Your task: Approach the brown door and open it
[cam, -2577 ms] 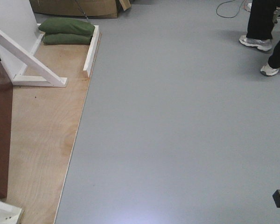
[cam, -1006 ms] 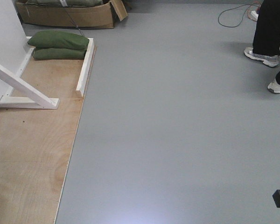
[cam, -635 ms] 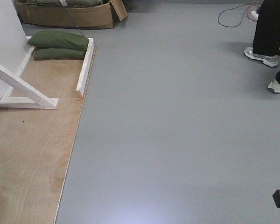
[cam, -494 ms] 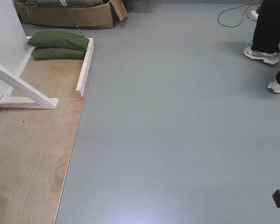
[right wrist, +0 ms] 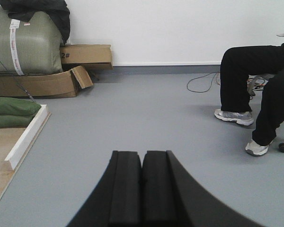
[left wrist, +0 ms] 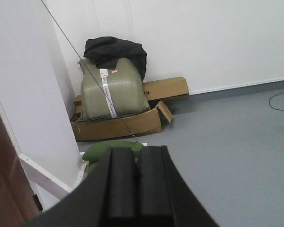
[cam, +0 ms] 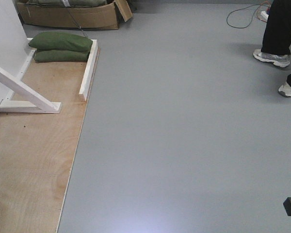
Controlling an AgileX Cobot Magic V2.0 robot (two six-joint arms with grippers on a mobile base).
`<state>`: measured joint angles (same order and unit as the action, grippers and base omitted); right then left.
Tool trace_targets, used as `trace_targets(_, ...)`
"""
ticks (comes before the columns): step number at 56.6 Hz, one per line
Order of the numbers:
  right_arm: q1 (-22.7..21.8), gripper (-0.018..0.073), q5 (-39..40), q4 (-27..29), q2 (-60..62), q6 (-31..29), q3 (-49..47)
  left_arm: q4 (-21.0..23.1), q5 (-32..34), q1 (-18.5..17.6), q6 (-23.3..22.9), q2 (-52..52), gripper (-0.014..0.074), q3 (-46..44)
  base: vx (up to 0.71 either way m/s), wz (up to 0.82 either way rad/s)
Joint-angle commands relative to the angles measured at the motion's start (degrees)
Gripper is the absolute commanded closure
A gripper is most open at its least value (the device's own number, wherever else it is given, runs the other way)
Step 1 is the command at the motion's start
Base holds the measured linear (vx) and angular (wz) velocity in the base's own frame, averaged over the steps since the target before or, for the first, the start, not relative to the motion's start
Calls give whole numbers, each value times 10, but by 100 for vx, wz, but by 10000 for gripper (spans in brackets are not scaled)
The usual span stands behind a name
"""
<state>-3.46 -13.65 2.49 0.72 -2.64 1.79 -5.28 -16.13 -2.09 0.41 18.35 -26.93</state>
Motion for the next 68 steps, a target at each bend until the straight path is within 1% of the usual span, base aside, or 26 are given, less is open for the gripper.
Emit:
trace_targets(1,-3,559,47,-2,7,-3,3,4,52,-1,-4,67,603,-76,0,0)
trace_targets(8,-3,559,47,-2,7,-3,3,8,93,-1,-4,165,603,-151,0,0)
trace_targets(16,-3,559,47,-2,7,-3,3,25,172,-1,-4,254,603,-205,0,0)
trace_targets(20,-3,559,47,-2,7,-3,3,49,227,1,-4,286,603,-218,0,0)
trace_targets(23,-3,559,47,-2,7,-3,3,90,263,11,-4,303,603,-227,0,0)
trace_targets(26,-3,559,47,-2,7,-3,3,150,303,28,-4,318,603,-234,0,0)
trace_targets(30,-3,559,47,-2,7,-3,3,232,338,54,0,327,603,-241,0,0)
trace_targets(33,-3,559,47,-2,7,-3,3,275,353,76,8,327,603,-248,0,0)
trace_targets(39,-3,559,47,-2,7,-3,3,341,391,130,65,327,603,-265,0,0)
trace_targets(41,-3,559,47,-2,7,-3,3,369,404,151,90,327,603,-275,0,0)
trace_targets(46,-3,559,47,-2,7,-3,3,438,441,195,131,328,603,-294,0,0)
trace_targets(50,-3,559,47,-2,7,-3,3,510,486,224,155,333,603,-306,0,0)
trace_targets(52,-3,559,47,-2,7,-3,3,558,521,240,163,338,603,-314,0,0)
trace_targets(53,-3,559,47,-2,7,-3,3,573,533,244,166,340,603,-318,0,0)
trace_targets(55,-3,559,47,-2,7,-3,3,618,568,253,169,348,603,-327,0,0)
trace_targets(58,-3,559,47,-2,7,-3,3,669,613,264,169,360,603,-344,0,0)
trace_targets(62,-3,559,47,-2,7,-3,3,720,661,276,169,380,603,-373,0,0)
trace_targets(64,-3,559,47,-2,7,-3,3,735,677,282,169,392,603,-389,0,0)
trace_targets(68,-3,559,47,-2,7,-3,3,742,691,297,169,415,603,-422,0,0)
